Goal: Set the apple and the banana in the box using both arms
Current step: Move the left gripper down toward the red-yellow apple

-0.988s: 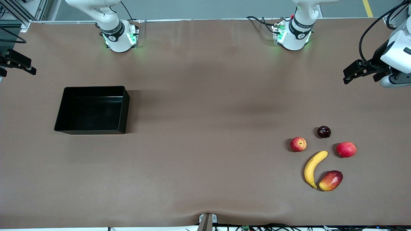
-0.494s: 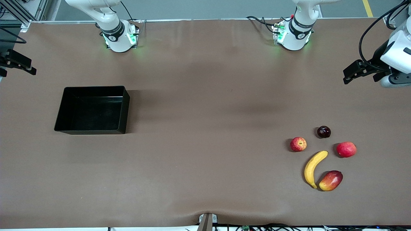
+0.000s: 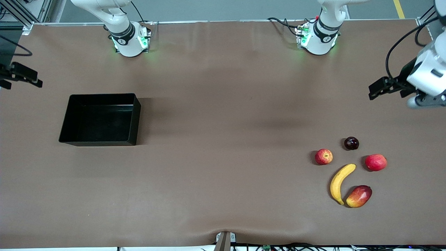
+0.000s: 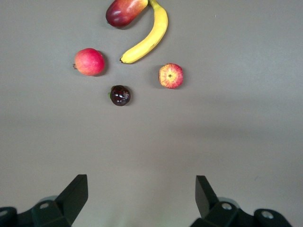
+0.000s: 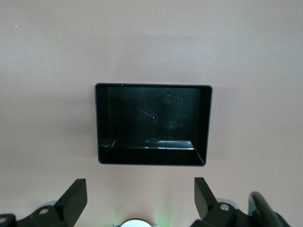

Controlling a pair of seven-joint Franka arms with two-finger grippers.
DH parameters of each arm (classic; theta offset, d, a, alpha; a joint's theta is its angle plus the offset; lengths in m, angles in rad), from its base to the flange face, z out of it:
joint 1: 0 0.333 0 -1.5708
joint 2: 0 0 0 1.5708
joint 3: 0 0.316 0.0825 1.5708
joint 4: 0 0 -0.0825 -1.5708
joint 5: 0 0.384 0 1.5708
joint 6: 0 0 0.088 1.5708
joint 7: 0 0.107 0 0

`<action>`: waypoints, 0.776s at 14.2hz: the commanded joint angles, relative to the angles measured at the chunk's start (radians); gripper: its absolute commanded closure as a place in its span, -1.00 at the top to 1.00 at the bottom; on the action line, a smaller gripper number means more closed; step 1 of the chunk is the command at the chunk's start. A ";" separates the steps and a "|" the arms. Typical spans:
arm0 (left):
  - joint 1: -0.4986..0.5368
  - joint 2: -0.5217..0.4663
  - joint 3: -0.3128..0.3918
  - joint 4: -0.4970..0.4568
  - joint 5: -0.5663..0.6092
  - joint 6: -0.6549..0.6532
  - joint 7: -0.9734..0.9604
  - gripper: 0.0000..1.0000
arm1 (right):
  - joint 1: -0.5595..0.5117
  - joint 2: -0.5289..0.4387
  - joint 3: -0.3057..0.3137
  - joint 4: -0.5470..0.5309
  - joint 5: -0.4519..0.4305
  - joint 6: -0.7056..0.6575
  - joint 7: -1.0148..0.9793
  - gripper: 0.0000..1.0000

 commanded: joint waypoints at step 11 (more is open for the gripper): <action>-0.010 0.300 -0.013 0.038 0.015 0.241 -0.002 1.00 | -0.205 0.371 0.006 -0.023 0.003 0.219 -0.156 1.00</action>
